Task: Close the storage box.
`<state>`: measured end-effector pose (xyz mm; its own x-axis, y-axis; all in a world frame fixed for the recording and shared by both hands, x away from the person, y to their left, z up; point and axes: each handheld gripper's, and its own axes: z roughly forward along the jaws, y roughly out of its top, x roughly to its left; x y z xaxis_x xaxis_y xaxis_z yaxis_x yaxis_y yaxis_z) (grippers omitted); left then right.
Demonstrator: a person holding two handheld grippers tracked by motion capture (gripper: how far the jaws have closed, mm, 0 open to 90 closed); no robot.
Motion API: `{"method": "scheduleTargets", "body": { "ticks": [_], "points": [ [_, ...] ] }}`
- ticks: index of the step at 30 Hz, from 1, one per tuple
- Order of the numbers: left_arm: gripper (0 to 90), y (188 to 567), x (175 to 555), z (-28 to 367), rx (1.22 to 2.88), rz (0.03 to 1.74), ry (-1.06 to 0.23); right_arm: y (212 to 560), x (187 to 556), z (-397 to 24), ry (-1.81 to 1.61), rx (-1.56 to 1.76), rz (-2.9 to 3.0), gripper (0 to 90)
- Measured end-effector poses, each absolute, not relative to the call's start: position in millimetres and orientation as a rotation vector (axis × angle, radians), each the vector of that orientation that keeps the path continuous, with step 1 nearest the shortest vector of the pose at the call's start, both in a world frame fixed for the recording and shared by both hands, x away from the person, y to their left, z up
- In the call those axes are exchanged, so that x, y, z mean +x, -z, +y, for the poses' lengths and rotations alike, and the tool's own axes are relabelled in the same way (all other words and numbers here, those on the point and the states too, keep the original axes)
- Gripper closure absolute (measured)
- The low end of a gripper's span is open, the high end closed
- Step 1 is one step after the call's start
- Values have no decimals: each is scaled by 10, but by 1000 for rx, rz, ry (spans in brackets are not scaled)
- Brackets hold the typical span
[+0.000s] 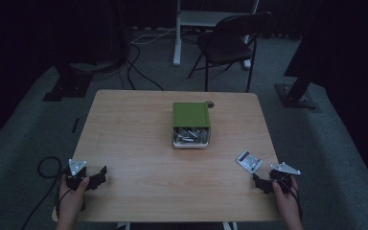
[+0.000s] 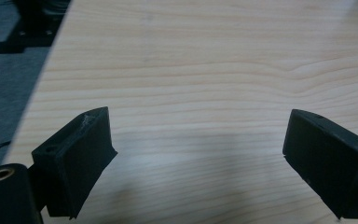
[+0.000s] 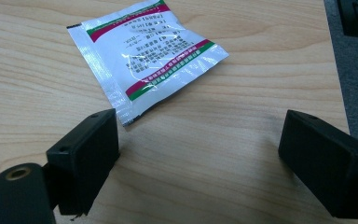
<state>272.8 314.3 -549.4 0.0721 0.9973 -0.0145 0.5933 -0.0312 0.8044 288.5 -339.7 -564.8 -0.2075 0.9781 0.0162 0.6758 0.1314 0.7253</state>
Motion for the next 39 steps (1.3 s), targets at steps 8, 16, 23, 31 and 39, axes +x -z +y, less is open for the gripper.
{"method": "scheduleTargets", "body": {
  "ticks": [8,16,23,31,39],
  "points": [
    [90,5491,2670,3208,1671,1707,-839,5648,2882,-3398,-850,1587,1945,117],
    [90,5522,2636,3186,1675,1784,-832,5649,2879,-3400,-851,1586,1945,117],
    [90,5561,2645,3182,1652,1809,-804,5649,2875,-3403,-852,1586,1945,117],
    [91,5577,2657,3148,1700,1833,-774,5649,2875,-3403,-852,1586,1945,117],
    [90,5580,2668,3141,1714,1831,-766,5649,2875,-3403,-852,1586,1945,117]
  ]
}}
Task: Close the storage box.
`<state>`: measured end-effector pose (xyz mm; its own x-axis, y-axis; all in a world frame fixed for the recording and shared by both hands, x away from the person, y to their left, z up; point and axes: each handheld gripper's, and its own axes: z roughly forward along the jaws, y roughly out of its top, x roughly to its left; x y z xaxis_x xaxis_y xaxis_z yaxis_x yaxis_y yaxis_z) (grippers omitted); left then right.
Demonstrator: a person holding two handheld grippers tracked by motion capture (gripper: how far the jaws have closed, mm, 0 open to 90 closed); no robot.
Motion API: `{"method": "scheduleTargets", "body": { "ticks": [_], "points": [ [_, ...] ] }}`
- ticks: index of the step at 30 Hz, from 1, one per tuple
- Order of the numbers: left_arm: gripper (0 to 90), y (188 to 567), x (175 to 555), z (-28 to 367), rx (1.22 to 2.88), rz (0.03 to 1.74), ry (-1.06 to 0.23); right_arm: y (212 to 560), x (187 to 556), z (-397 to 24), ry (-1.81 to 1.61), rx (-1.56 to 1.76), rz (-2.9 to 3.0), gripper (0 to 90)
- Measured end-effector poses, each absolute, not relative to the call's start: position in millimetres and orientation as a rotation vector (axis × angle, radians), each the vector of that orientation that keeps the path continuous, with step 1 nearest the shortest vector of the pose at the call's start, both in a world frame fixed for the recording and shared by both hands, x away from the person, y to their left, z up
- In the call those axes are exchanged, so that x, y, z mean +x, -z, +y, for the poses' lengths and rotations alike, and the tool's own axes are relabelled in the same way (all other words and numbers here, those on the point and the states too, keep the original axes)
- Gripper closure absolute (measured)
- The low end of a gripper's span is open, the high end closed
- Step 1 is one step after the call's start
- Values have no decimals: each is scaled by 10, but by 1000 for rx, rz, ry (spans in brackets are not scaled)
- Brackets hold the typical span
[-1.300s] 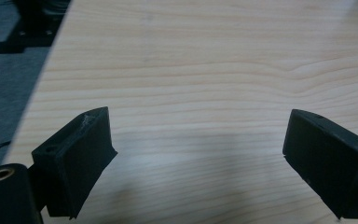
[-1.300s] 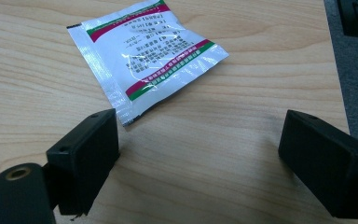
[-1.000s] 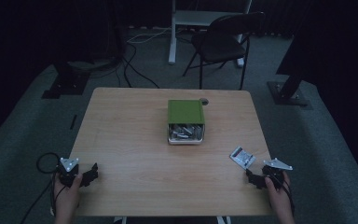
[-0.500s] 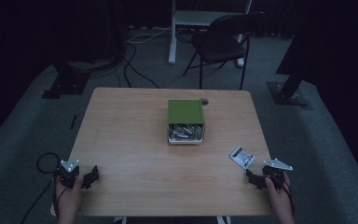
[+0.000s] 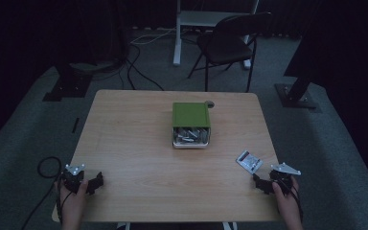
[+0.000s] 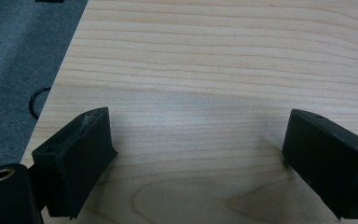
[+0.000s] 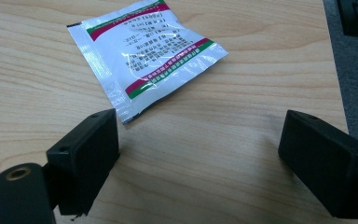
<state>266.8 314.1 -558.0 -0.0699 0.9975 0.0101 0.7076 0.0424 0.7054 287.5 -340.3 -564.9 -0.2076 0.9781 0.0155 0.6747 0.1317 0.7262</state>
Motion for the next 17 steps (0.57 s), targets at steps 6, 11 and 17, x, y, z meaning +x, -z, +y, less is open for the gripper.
{"method": "scheduleTargets", "body": {
  "ticks": [6,11,17],
  "points": [
    [81,5582,2691,3134,1698,1850,-769,5649,2875,-3403,-852,1585,1945,117],
    [76,5582,2699,3135,1698,1854,-772,5649,2875,-3403,-852,1586,1945,117],
    [16,5588,2721,3141,1692,1884,-765,5649,2875,-3403,-852,1586,1944,117]
  ]
}}
